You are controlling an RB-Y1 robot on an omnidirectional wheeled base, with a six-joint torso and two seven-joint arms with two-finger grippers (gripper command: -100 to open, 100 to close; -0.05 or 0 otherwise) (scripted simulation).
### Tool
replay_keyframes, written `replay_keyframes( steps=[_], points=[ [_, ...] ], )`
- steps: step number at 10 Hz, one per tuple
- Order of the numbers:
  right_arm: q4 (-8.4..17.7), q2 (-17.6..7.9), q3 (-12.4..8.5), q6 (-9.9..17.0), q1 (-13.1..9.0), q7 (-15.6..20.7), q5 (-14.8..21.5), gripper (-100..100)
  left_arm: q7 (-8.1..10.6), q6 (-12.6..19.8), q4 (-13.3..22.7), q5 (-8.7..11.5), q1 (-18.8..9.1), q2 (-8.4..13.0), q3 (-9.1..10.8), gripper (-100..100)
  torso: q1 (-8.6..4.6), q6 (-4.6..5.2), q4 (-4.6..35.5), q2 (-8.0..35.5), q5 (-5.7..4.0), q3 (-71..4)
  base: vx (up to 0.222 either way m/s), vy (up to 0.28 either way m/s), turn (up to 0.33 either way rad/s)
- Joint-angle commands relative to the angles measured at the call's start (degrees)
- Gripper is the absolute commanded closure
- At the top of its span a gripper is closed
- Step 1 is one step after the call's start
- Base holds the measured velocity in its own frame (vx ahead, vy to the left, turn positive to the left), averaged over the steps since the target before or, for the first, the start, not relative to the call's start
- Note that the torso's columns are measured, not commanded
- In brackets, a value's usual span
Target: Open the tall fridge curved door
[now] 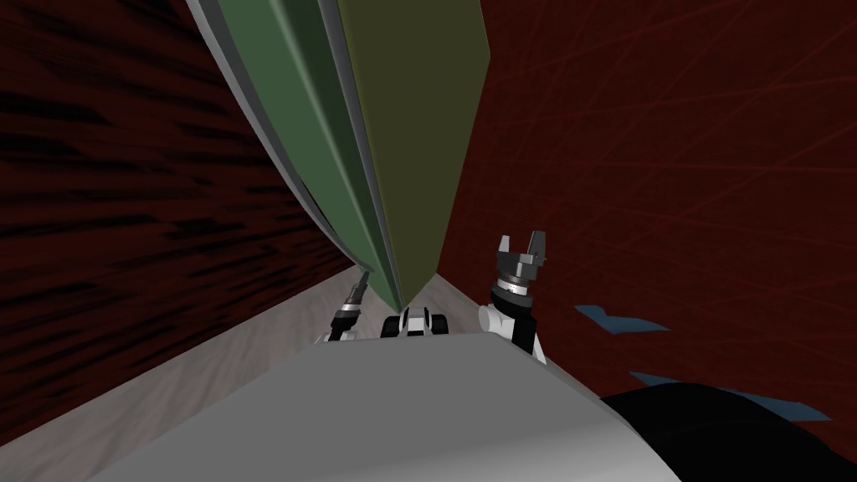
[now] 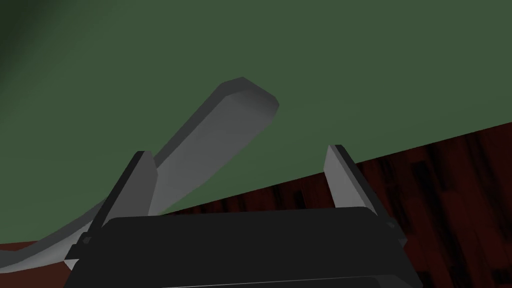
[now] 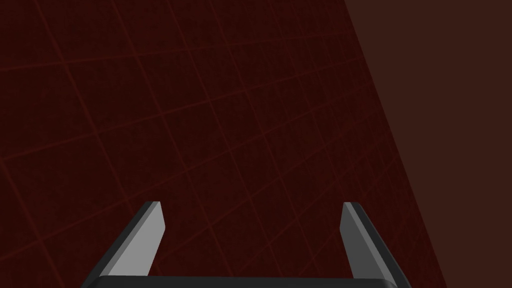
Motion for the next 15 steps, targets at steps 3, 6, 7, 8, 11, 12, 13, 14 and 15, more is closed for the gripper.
replay_keyframes(
  steps=[3,6,7,8,11,12,13,14,15],
  points=[
    [0.0,0.0,0.0,0.0,0.0,0.0,0.0,0,1.66,5.8,-4.3,-1.4,0.0,2.7,0.73,-100,0.04,0.00,0.0,-0.1,0.01,0.0,-0.029,-0.037,-0.018],
    [0.0,0.0,0.0,0.0,0.0,0.0,0.0,0,2.78,9.8,-7.1,-2.3,-0.1,3.2,1.21,-100,0.07,0.00,0.0,-0.1,0.02,0.0,-0.031,-0.033,-0.017],
    [0.0,0.0,0.0,0.0,0.0,0.0,0.0,0,3.14,11.1,-8.0,-2.6,-0.1,3.3,1.36,-100,0.06,0.00,0.0,0.0,0.01,0.0,-0.030,-0.035,-0.012],
    [0.0,0.0,0.0,0.0,0.0,0.0,0.0,0,3.50,12.4,-8.8,-2.9,-0.2,3.4,1.51,-100,0.04,0.00,0.0,-0.1,0.01,0.0,-0.025,-0.034,-0.019],
    [0.0,0.0,0.0,0.0,0.0,0.0,0.0,0,4.52,16.1,-11.3,-3.7,-0.2,3.9,1.93,-100,0.06,0.00,0.0,0.0,0.01,0.0,-0.029,-0.032,-0.015],
    [0.0,0.0,0.0,0.0,0.0,0.0,0.0,0,4.84,17.2,-12.0,-3.9,-0.3,4.1,2.06,-100,0.04,0.00,0.0,0.0,0.01,0.0,-0.029,-0.036,-0.014],
    [0.0,0.0,0.0,0.0,0.0,0.0,0.0,0,5.16,18.4,-12.8,-4.2,-0.3,4.4,2.19,-100,0.04,0.00,0.0,0.0,0.01,0.0,-0.025,-0.031,-0.014],
    [0.0,0.0,0.0,0.0,0.0,0.0,0.0,0,5.47,19.5,-13.5,-4.4,-0.3,4.7,2.32,-100,0.07,-0.01,0.0,-0.1,0.01,0.0,-0.023,-0.028,-0.013],
    [0.0,0.0,0.0,0.0,0.0,0.0,0.0,0,5.78,20.6,-14.3,-4.7,-0.3,5.2,2.45,-100,0.07,0.00,0.0,-0.1,0.02,0.0,-0.022,-0.029,-0.017]
  ],
)
